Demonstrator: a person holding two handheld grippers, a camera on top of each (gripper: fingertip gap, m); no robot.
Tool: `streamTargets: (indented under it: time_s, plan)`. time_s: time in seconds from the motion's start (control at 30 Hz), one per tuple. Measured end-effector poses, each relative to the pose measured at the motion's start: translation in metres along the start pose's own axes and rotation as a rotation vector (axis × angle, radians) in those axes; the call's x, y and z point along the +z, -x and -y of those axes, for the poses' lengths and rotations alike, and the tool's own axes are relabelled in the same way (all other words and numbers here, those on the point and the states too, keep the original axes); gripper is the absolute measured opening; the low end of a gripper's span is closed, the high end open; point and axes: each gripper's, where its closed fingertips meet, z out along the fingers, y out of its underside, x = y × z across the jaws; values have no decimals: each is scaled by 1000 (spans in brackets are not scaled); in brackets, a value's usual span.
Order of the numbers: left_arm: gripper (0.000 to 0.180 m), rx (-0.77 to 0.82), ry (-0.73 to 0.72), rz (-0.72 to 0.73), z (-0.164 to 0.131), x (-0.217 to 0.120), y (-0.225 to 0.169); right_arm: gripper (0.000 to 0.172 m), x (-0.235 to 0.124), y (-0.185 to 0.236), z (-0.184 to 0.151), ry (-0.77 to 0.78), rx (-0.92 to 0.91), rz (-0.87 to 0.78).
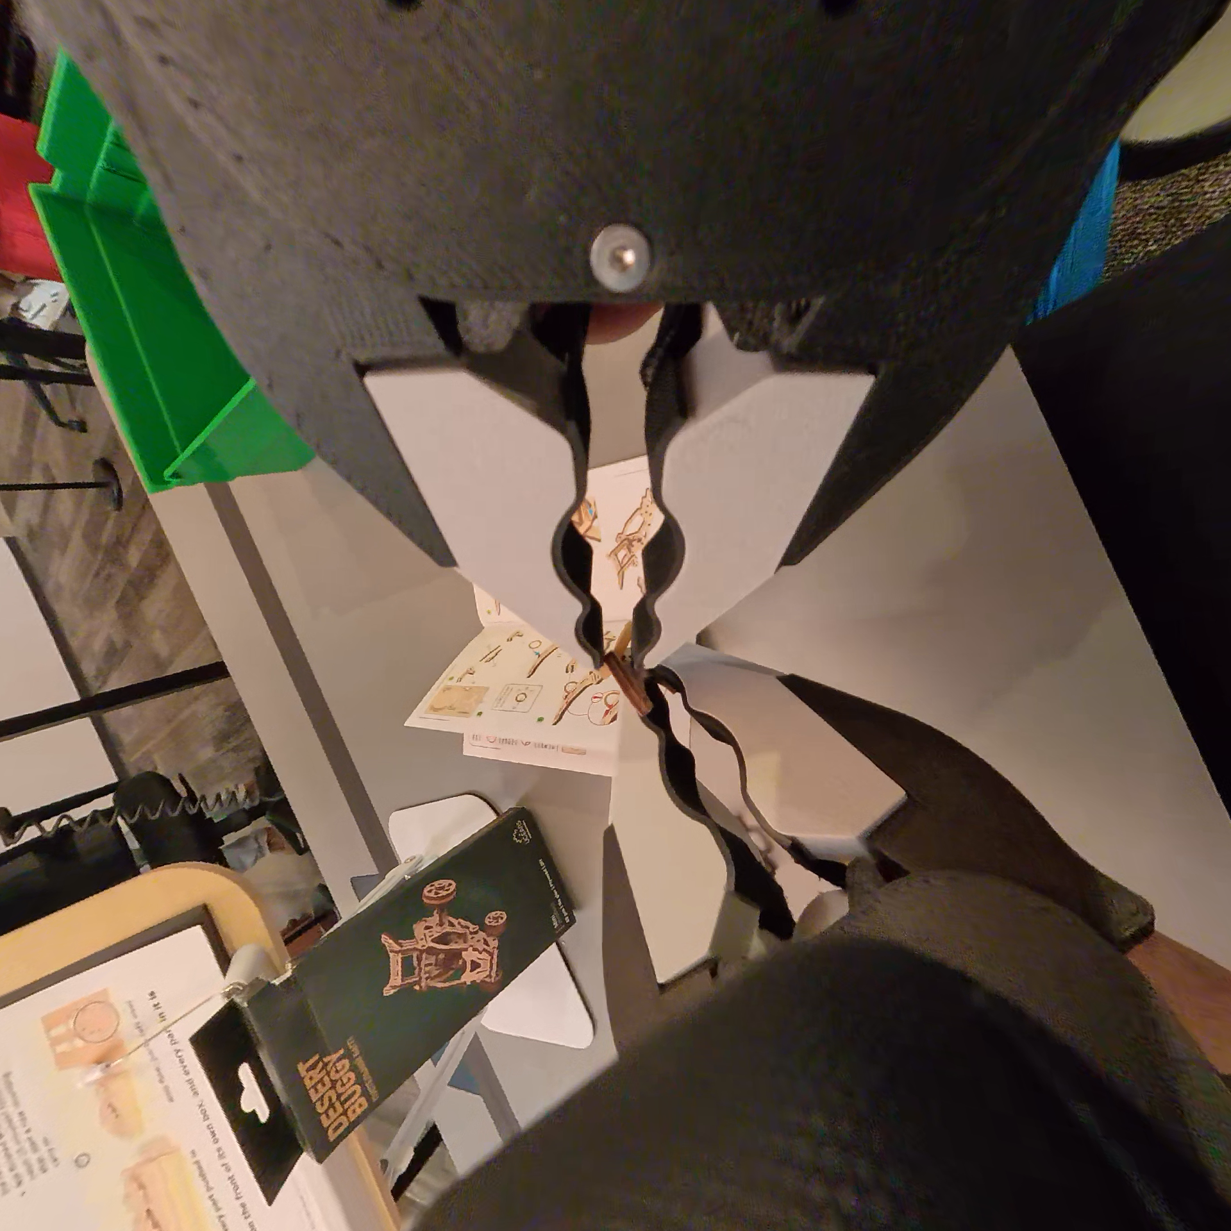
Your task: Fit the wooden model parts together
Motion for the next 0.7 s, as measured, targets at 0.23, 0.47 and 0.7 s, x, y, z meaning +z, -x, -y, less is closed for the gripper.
streamTargets:
  time_s: [0.23,0.47,0.7]
  plan:
    - [2,-9,-7,-37,-3,1,-4,5,4,6,0,5,-37,37]
    - [1,-147,-147,-198,8,-3,-13,15,-4,2,4,-56,62,98]
    - [1,-253,-324,-396,24,-19,-16,18,-21,-5,13,-223,263,282]
